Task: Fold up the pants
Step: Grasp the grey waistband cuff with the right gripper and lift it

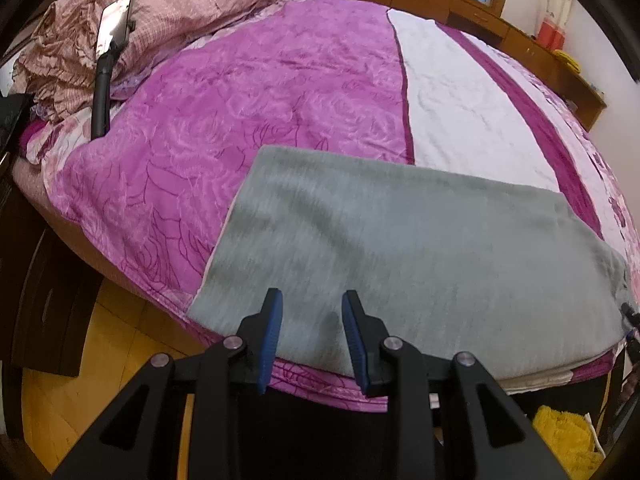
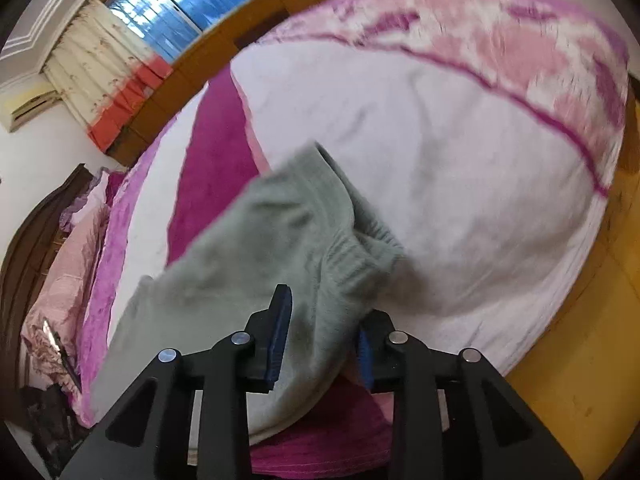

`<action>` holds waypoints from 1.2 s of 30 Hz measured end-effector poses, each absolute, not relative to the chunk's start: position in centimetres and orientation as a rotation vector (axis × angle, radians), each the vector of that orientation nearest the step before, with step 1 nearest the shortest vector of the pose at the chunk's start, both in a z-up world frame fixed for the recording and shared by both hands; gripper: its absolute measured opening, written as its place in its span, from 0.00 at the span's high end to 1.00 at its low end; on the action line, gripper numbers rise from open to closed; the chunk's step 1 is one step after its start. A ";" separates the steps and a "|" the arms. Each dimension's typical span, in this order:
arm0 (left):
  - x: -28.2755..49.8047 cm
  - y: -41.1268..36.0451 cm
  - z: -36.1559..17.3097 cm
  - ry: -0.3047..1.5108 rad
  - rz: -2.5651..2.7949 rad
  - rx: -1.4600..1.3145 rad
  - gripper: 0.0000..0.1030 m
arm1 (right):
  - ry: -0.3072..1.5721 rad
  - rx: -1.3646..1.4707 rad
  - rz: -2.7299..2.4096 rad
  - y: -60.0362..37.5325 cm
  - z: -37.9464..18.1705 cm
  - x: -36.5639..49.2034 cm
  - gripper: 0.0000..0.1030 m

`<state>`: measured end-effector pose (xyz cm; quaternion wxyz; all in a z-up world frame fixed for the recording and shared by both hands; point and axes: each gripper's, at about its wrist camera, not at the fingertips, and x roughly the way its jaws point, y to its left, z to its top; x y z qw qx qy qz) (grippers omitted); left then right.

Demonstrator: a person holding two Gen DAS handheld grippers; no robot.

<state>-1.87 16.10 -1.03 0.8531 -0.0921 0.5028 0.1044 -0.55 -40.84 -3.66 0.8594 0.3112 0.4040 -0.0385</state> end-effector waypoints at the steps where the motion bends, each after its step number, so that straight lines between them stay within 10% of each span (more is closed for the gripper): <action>1: -1.9 16.1 -1.1 1.060 0.223 -0.191 0.69 | 0.851 0.667 -0.076 -41.1 -4.2 -0.4 0.78; 36: -2.5 18.5 0.5 0.998 0.272 -0.238 0.69 | 0.818 0.145 0.531 -16.3 8.6 4.3 0.94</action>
